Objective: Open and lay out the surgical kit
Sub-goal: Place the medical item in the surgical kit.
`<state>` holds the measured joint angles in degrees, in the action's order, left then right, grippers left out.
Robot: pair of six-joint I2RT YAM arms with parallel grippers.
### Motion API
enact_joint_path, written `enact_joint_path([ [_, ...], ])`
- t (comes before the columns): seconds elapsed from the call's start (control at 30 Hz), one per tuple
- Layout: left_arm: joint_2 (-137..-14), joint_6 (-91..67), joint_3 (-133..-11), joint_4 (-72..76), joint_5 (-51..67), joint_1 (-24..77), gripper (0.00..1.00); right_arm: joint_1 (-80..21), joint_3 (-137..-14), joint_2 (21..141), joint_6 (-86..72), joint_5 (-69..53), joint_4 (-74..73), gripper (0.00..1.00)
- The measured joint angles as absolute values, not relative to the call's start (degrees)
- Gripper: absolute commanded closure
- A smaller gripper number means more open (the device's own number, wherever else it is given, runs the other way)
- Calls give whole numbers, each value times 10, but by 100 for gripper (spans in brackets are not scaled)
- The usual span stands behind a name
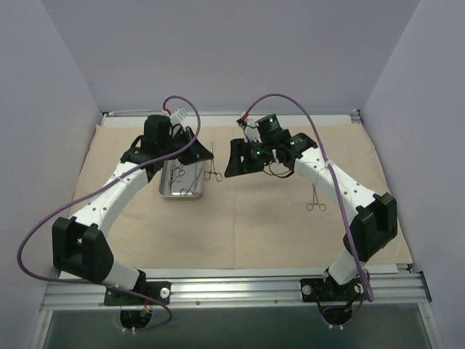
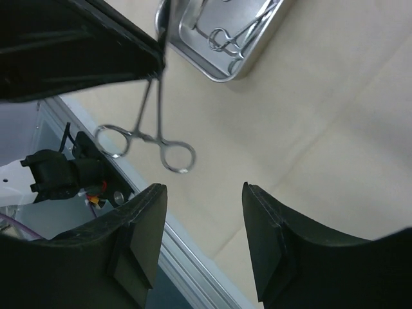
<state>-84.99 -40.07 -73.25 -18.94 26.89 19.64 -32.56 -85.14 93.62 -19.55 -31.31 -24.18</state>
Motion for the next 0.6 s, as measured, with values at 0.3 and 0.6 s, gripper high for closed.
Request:
enact_joint_path([
  [0.3, -813, -422, -693, -191, 255, 238, 98, -356, -865, 936, -254, -291, -203, 50],
  [0.6, -807, -429, -693, -191, 224, 243, 98, -371, -884, 939, -285, -269, -208, 50],
])
